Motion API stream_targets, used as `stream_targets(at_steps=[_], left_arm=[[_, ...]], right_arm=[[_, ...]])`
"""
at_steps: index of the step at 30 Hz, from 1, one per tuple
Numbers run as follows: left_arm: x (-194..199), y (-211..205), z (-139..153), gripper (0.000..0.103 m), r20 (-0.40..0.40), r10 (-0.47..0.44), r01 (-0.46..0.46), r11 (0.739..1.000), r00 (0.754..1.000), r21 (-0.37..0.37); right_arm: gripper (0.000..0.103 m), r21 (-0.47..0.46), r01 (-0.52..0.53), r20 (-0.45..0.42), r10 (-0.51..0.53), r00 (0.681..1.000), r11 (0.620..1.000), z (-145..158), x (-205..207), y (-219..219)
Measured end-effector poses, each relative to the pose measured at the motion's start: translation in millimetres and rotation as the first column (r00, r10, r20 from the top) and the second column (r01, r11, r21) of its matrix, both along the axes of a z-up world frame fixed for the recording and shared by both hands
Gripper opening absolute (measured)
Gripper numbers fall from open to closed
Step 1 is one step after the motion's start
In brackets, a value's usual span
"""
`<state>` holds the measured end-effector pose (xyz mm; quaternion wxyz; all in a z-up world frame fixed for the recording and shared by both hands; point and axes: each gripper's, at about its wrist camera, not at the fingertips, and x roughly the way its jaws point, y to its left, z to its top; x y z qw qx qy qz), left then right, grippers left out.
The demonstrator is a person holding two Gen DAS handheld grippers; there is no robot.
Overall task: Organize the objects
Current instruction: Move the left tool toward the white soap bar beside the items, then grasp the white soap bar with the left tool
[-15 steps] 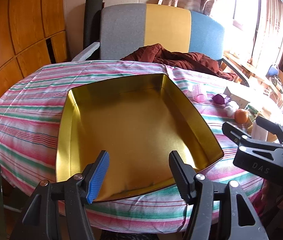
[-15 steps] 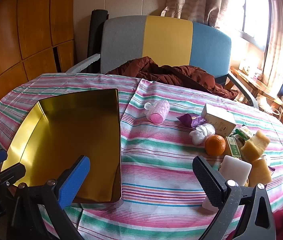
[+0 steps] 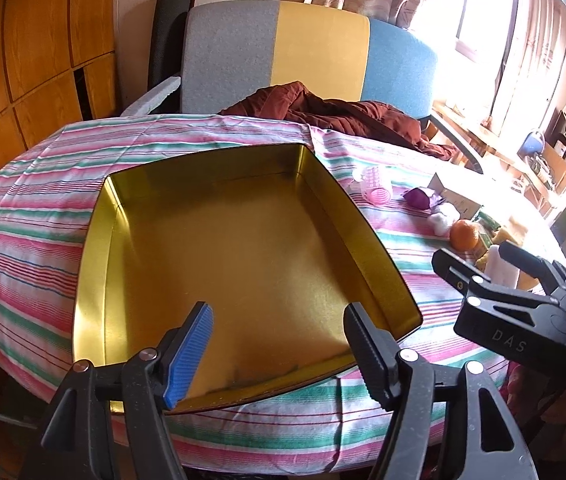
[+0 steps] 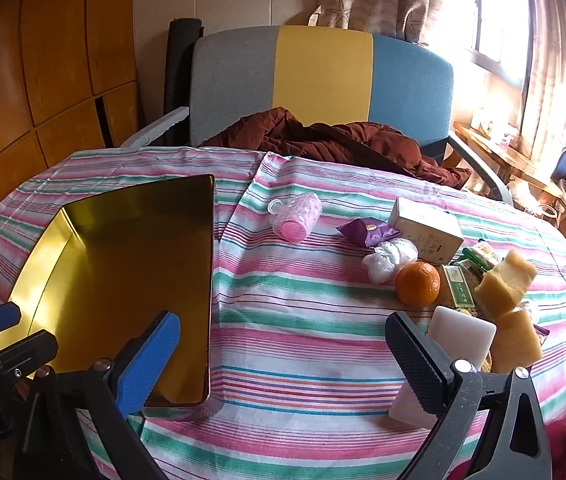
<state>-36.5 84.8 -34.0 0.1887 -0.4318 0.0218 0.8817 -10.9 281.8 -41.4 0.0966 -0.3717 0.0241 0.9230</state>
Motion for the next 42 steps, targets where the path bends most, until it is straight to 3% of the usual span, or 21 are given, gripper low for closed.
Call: stream_targets(at_steps=[6,13,16,21,27,31,32,36,38,42], left_arm=[[-13.1,15.7,0.7,0.072,0.078,-0.047,0.042,0.997,0.996,0.058],[-15.1,70.7,10.2,0.072,0.024,-0.172,0.171,0.984,0.985,0.046],[-13.6,103.4,8.9,0.072,0.03,-0.272,0.27,0.961,0.962,0.061],[-5.7,162.5,-4.1,0.072,0.095,-0.422,0.418,0.907,0.902,0.061],[10.7,222.8,-25.2,0.072,0.174,-0.536,0.53,0.844,0.826,0.08],[16.9,254.1,-36.3,0.078,0.195,-0.571,0.567,0.819,0.797,0.08],[17.4,261.0,-40.4,0.082,0.195,-0.577,0.574,0.815,0.793,0.076],[12.8,280.8,-58.3,0.08,0.223,-0.577,0.58,0.812,0.786,0.058],[8.5,278.3,-61.9,0.061,0.224,-0.562,0.567,0.823,0.796,0.049],[4.0,255.2,-59.7,0.058,0.203,-0.564,0.561,0.824,0.8,0.078]], right_arm=[[0.103,-0.014,0.013,0.012,-0.013,1.0,1.0,-2.0,2.7,13.8],[0.103,-0.02,0.142,-0.008,-0.143,0.99,0.99,15.5,27.4,77.3],[0.103,-0.046,0.261,-0.035,-0.262,0.964,0.964,31.1,46.0,124.8],[0.103,-0.072,0.451,-0.052,-0.455,0.889,0.89,45.0,77.2,196.2],[0.103,-0.088,0.524,-0.035,-0.529,0.848,0.847,43.1,98.3,229.0],[0.103,-0.085,0.536,-0.022,-0.539,0.842,0.84,38.9,107.0,238.9],[0.103,-0.085,0.537,-0.016,-0.54,0.842,0.839,37.6,108.4,241.0],[0.103,-0.113,0.533,0.018,-0.534,0.845,0.839,29.4,111.5,247.8],[0.103,-0.123,0.527,0.03,-0.528,0.849,0.841,26.6,112.0,249.0],[0.103,-0.138,0.491,0.038,-0.49,0.871,0.86,25.6,108.5,246.2]])
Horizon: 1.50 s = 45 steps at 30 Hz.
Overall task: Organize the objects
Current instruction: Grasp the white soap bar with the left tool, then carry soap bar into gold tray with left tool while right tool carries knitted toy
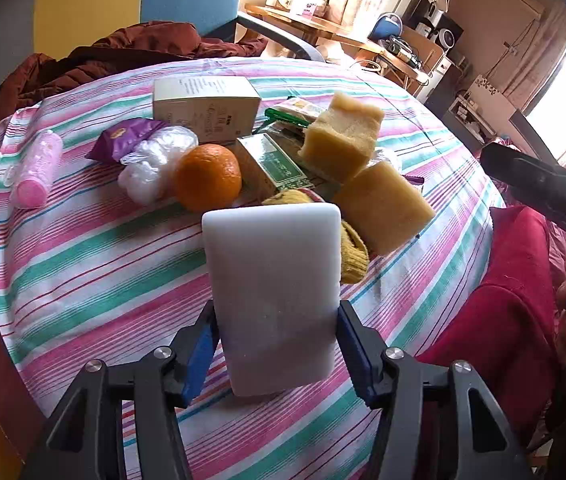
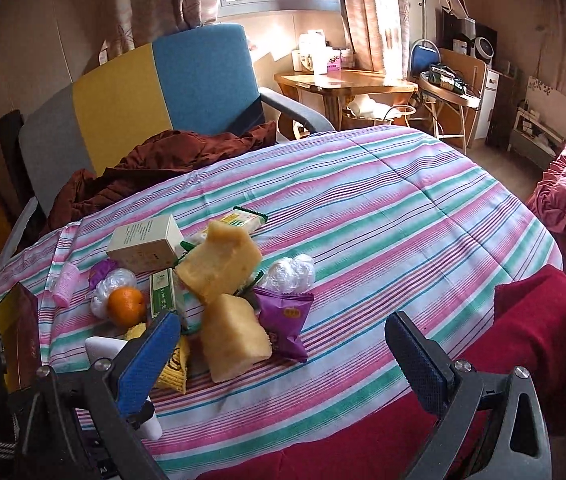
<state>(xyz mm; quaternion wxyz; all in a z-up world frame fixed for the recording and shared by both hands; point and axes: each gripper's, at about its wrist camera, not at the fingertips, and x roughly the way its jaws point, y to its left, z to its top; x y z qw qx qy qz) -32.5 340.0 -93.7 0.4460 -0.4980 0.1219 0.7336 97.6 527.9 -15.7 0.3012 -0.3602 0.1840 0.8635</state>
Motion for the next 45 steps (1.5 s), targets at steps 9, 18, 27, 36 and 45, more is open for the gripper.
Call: stream_targets(at_steps=[9,18,27,36,45], left_arm=[[-1.4,-59.5,22.6,0.057,-0.003,0.064,-0.064,0.995,0.998,0.073],[3.8,-104.0,46.1,0.057,-0.018,0.124,-0.121,0.984,0.992,0.13],[2.0,-148.6,57.6,0.058,-0.023,0.204,-0.198,0.965,0.979,0.172],[-11.6,-218.9,69.4,0.058,-0.037,0.373,-0.36,0.913,0.927,0.191],[-23.6,-313.2,53.7,0.058,-0.074,0.568,-0.559,0.821,0.819,0.117]], right_arm=[[0.103,-0.071,-0.335,0.093,0.341,0.935,0.939,-11.5,-57.2,-48.6],[0.093,-0.119,-0.413,0.324,0.428,0.844,0.903,-60.9,-122.9,-70.6],[0.047,-0.139,-0.384,0.322,0.408,0.854,0.913,-63.2,-113.3,-71.3],[0.047,-0.07,-0.488,0.161,0.493,0.855,0.87,-4.7,-100.0,-123.0],[0.047,-0.12,-0.696,-0.002,0.701,0.713,0.708,17.1,-147.1,-228.7]])
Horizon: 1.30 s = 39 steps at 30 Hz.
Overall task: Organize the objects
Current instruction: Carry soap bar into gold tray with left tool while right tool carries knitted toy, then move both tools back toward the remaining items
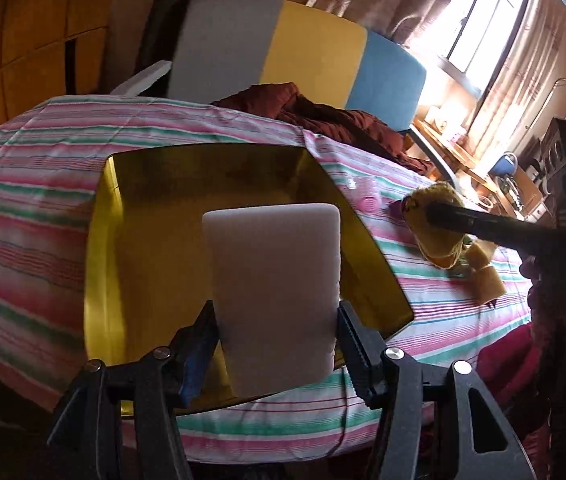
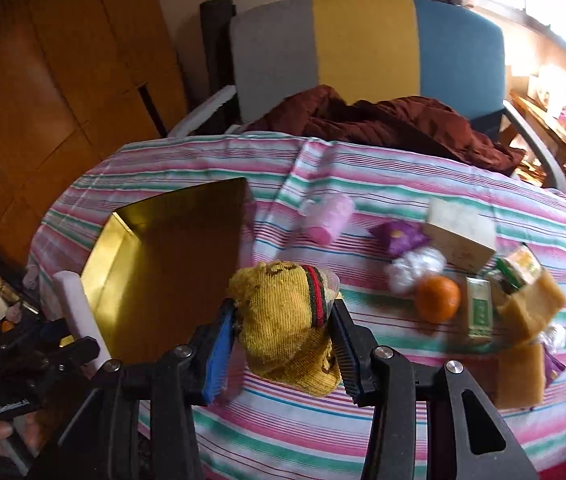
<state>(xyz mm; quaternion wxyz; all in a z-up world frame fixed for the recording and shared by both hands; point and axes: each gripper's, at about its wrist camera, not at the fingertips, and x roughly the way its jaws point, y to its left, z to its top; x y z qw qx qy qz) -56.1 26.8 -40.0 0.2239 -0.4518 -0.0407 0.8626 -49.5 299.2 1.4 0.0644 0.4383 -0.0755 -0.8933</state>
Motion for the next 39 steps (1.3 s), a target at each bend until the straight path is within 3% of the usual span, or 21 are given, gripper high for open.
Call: stream_targets(at_steps=[6,8,10,11,12,16,22,31,39], left_arm=[[-3.9,-34.8,-20.7,0.062,0.018,0.104,-0.103,0.992,0.994,-0.071],[-4.7,-44.7,-23.6,0.072,0.019,0.134,-0.132,0.987,0.991,-0.092],[-5.4,-50.7,-25.4,0.078,0.016,0.151,-0.149,0.983,0.988,-0.111],[-4.9,-55.3,-27.1,0.079,0.015,0.157,-0.154,0.981,0.987,-0.115],[-4.6,-57.9,-28.4,0.08,0.015,0.161,-0.158,0.981,0.987,-0.115],[-5.3,-67.9,-27.3,0.08,0.002,0.188,-0.187,0.978,0.982,-0.093],[-4.2,-70.8,-13.5,0.08,-0.047,0.223,-0.226,0.971,0.974,-0.073],[-4.8,-64.6,-3.9,0.08,-0.047,0.265,-0.268,0.961,0.963,-0.07],[-1.3,-49.7,-3.4,0.079,-0.047,0.243,-0.246,0.965,0.969,-0.094]], right_arm=[[0.047,-0.08,-0.167,0.03,0.17,0.985,0.983,-12.6,-52.4,-84.4],[0.05,-0.119,-0.207,0.029,0.212,0.977,0.971,-12.8,-70.5,-107.8],[0.062,-0.181,-0.234,0.013,0.24,0.971,0.955,-10.7,-81.3,-125.7],[0.083,-0.199,-0.235,0.006,0.241,0.971,0.951,-9.2,-85.7,-132.0],[0.097,-0.201,-0.232,-0.007,0.235,0.972,0.952,-7.2,-87.7,-137.0],[0.101,-0.184,-0.24,-0.028,0.239,0.971,0.953,-6.1,-82.3,-145.6],[0.103,0.028,-0.223,-0.134,0.224,0.965,0.974,3.4,-48.1,-150.7],[0.103,0.179,-0.141,-0.197,0.176,0.965,0.974,-0.6,-19.1,-143.4],[0.103,0.161,-0.037,-0.239,0.075,0.968,0.986,-8.9,1.2,-108.6]])
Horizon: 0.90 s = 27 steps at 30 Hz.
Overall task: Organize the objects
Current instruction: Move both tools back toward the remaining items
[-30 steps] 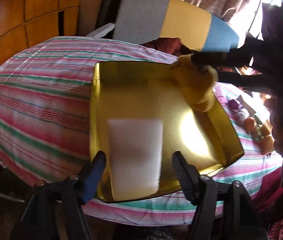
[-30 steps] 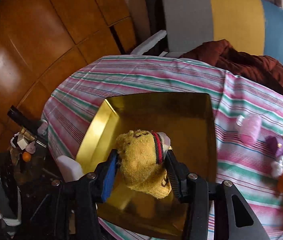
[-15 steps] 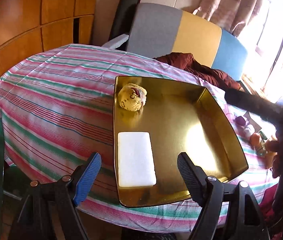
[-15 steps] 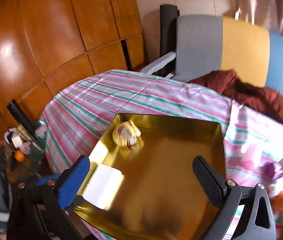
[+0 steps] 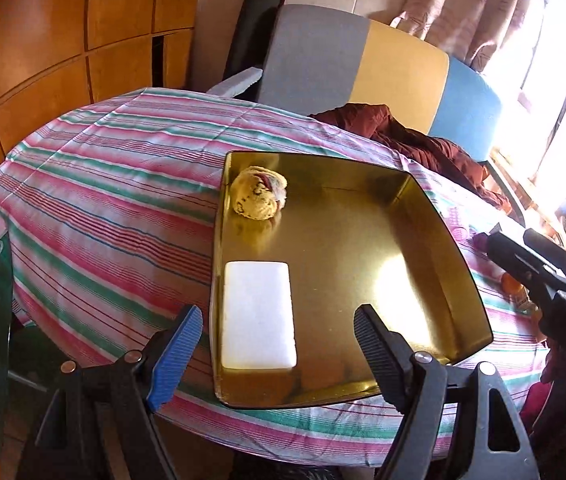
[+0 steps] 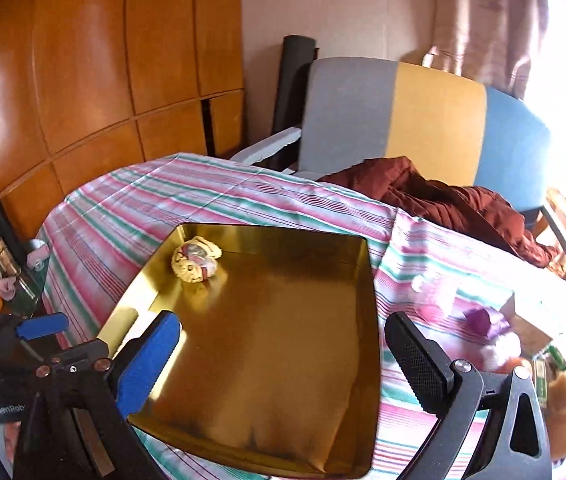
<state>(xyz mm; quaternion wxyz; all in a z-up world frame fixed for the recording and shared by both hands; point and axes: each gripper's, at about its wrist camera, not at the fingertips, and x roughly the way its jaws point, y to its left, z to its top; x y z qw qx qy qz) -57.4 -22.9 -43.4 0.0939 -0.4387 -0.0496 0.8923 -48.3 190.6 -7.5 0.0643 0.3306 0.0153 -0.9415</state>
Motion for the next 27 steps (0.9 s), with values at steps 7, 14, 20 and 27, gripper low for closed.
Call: stream_targets(at_steps=[7,14,20,27], left_arm=[[4.0,23.9,4.8,0.08,-0.013,-0.082,0.082,0.996,0.997,-0.033],[0.9,52.8,12.8,0.08,-0.026,-0.168,0.167,0.986,0.985,-0.025],[-7.2,88.2,18.4,0.08,-0.019,-0.256,0.255,0.965,0.966,-0.058],[-20.7,142.4,27.3,0.079,-0.009,-0.376,0.374,0.924,0.927,-0.077]], right_arm=[[0.103,-0.002,0.068,0.011,-0.068,0.998,0.998,-5.8,11.8,31.0],[0.103,-0.01,0.166,0.045,-0.165,0.985,0.986,-15.1,24.0,75.7],[0.103,0.011,0.248,0.066,-0.248,0.966,0.969,-19.9,31.2,118.3],[0.103,0.038,0.347,0.088,-0.349,0.933,0.937,-20.7,36.0,178.6]])
